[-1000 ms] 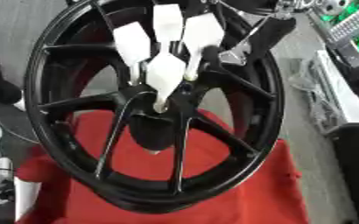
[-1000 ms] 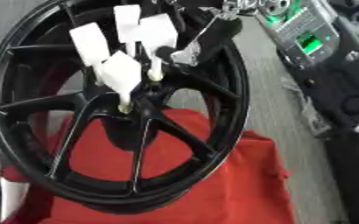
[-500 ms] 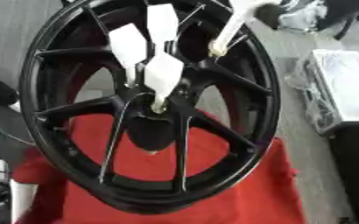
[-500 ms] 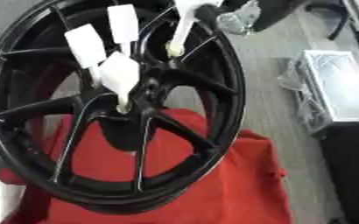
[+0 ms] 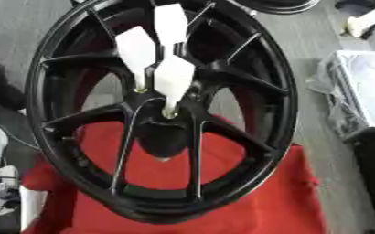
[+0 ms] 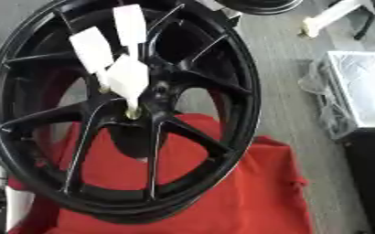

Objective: Pull the pin out of the wheel hub.

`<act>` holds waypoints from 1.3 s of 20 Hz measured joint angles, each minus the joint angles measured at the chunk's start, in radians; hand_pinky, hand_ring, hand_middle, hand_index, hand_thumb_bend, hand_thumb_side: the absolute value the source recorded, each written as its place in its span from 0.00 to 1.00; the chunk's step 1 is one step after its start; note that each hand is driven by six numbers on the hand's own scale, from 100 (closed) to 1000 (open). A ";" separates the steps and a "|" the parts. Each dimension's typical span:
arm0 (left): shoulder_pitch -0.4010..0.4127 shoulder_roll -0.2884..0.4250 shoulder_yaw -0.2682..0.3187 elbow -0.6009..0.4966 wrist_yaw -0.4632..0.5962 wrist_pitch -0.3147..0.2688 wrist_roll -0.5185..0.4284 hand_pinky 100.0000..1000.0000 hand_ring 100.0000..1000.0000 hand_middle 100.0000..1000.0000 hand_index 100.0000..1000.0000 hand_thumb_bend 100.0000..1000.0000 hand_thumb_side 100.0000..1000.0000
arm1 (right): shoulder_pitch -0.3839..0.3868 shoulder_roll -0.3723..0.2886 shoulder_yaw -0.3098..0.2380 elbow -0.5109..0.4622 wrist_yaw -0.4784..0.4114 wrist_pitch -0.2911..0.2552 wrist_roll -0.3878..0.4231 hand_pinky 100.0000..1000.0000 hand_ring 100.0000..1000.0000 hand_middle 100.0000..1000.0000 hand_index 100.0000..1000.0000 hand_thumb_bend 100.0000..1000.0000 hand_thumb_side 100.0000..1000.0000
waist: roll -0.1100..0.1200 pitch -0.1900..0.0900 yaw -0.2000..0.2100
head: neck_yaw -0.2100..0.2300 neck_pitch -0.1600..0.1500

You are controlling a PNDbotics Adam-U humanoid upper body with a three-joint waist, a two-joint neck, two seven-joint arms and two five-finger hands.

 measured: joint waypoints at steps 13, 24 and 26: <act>0.000 0.000 0.000 0.000 0.002 -0.001 -0.001 0.62 0.79 0.69 0.73 0.02 0.81 | 0.161 0.297 -0.124 0.000 0.296 0.014 -0.010 0.93 0.80 0.78 0.84 0.00 0.37 | 0.013 0.003 0.000 | 0.037 -0.018; -0.001 -0.001 0.000 0.000 0.002 0.000 -0.006 0.62 0.79 0.69 0.73 0.02 0.81 | 0.120 0.313 -0.119 0.000 0.232 0.095 -0.103 0.91 0.74 0.72 0.78 0.00 0.00 | 0.012 0.003 0.009 | 0.040 -0.018; -0.001 -0.001 0.000 0.000 0.002 0.001 -0.008 0.62 0.79 0.69 0.73 0.02 0.81 | 0.108 0.313 -0.110 0.000 0.210 0.109 -0.125 0.92 0.69 0.65 0.72 0.00 0.36 | 0.012 0.003 0.012 | 0.040 -0.018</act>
